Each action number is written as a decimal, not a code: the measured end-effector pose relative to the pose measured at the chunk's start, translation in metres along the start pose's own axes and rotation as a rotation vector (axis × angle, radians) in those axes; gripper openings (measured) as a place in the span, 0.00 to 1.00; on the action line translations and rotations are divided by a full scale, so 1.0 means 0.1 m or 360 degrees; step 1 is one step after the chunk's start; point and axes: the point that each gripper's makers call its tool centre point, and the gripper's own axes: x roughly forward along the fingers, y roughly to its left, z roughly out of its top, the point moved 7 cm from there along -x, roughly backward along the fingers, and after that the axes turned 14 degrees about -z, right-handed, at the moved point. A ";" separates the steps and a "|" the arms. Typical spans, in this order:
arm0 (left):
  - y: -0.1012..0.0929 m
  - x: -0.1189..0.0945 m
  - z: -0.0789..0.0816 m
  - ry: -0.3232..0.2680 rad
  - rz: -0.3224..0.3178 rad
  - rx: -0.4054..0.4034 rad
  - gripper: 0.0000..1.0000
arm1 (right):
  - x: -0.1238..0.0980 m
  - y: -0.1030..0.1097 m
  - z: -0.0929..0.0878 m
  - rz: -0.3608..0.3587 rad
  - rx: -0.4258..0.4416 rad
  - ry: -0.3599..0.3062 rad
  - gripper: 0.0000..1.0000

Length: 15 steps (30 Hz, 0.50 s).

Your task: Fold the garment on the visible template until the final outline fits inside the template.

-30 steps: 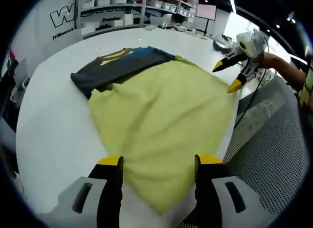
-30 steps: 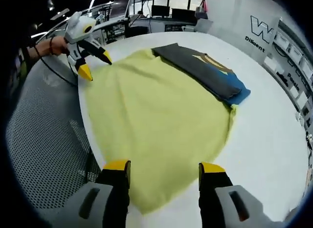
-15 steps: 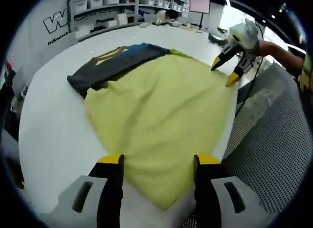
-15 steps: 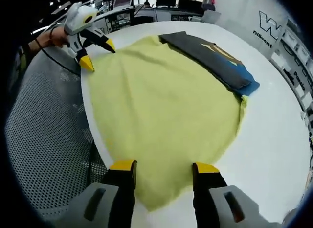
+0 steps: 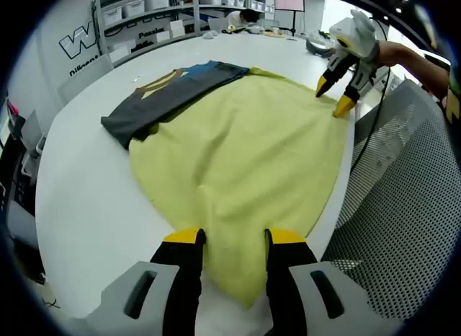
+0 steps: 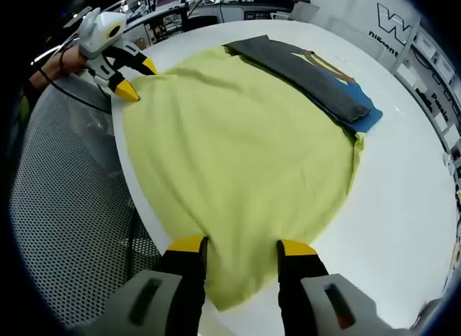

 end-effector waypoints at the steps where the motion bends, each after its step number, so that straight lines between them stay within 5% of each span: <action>1: 0.01 0.00 0.00 -0.0004 0.0010 -0.0007 0.19 | 0.00 -0.01 0.00 -0.0002 0.0004 -0.0005 0.26; 5: 0.05 0.00 0.01 -0.0010 0.0049 -0.0040 0.08 | 0.04 -0.10 0.01 -0.0090 0.0064 -0.0024 0.01; 8: 0.07 0.01 0.02 -0.0004 0.0053 -0.0030 0.02 | 0.04 -0.10 0.02 -0.0112 0.0028 -0.0010 0.00; 10: 0.07 0.04 0.08 0.0032 0.0061 0.0017 0.00 | 0.05 -0.08 0.04 -0.0124 -0.0114 -0.0019 0.00; 15: 0.09 0.04 0.09 0.0058 0.0060 -0.0021 0.00 | 0.05 -0.12 0.04 -0.0088 0.0102 0.0021 0.00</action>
